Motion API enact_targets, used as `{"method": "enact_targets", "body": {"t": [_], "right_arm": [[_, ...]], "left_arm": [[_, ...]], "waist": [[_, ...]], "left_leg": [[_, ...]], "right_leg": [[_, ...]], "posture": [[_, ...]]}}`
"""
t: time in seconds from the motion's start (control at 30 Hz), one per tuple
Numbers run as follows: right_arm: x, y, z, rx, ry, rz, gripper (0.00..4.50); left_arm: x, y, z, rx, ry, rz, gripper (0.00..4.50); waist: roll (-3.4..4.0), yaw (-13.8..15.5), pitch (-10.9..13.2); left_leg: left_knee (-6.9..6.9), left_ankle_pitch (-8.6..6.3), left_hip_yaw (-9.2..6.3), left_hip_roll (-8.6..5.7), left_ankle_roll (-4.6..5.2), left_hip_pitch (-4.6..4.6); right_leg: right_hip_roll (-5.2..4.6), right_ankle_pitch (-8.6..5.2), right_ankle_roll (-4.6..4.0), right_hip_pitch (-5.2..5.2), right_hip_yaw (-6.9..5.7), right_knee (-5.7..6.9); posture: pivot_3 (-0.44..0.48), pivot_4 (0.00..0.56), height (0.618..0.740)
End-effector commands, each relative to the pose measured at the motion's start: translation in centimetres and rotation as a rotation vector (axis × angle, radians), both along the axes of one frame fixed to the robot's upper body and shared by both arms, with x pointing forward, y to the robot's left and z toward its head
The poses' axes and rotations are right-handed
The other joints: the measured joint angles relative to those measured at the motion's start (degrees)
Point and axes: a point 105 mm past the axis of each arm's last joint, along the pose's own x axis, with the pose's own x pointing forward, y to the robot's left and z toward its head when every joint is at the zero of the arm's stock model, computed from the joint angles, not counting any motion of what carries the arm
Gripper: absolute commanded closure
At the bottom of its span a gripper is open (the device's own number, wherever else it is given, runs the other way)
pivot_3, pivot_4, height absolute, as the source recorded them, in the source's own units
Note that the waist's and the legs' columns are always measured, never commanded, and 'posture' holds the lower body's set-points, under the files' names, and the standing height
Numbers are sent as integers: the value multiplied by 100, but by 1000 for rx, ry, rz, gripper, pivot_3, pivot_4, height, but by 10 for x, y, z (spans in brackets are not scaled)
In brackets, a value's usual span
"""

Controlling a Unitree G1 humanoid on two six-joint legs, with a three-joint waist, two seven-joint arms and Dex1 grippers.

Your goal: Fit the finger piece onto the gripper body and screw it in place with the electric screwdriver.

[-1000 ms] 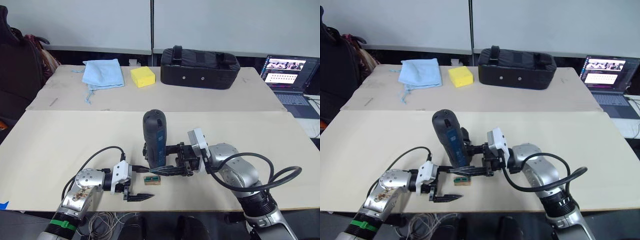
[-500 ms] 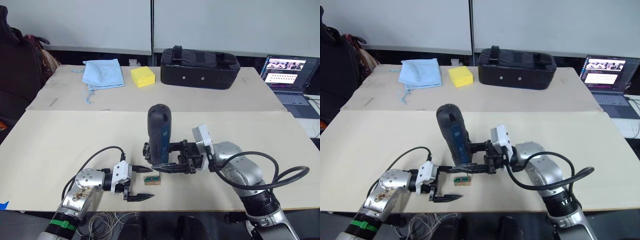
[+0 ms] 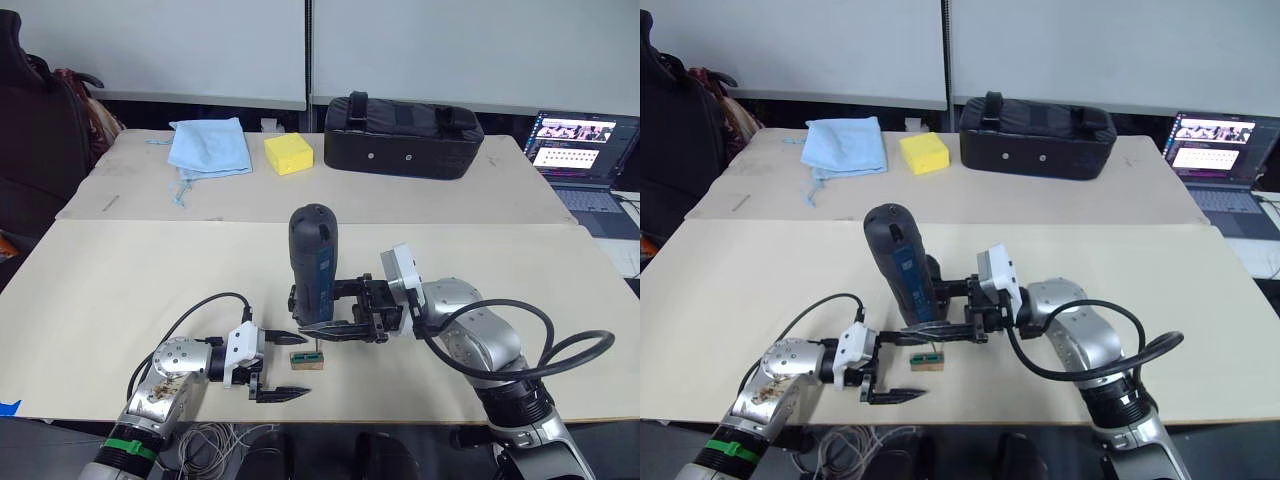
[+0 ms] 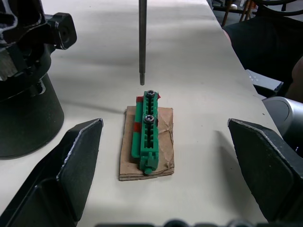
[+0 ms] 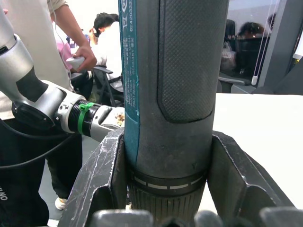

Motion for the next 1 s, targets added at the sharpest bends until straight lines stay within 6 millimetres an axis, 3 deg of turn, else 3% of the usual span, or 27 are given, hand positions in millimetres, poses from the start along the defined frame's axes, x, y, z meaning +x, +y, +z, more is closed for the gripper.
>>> {"method": "enact_targets", "body": {"t": [0.03, 1.0], "right_arm": [[-5, -1, 11, 35, -66, 22, 2575], [-7, -2, 3, 6, -53, 31, 2575]], "left_arm": [[-8, -5, -14, 17, 60, -22, 0], [-8, -10, -10, 20, 64, -26, 0]], "waist": [[0, 1, 0], [1, 14, 0]], "left_leg": [[0, 0, 0, 0, 0, 0], [0, 0, 0, 0, 0, 0]], "right_leg": [[0, 0, 0, 0, 0, 0], [-1, 0, 0, 0, 0, -2]], "posture": [[0, 150, 740], [0, 150, 740]]}}
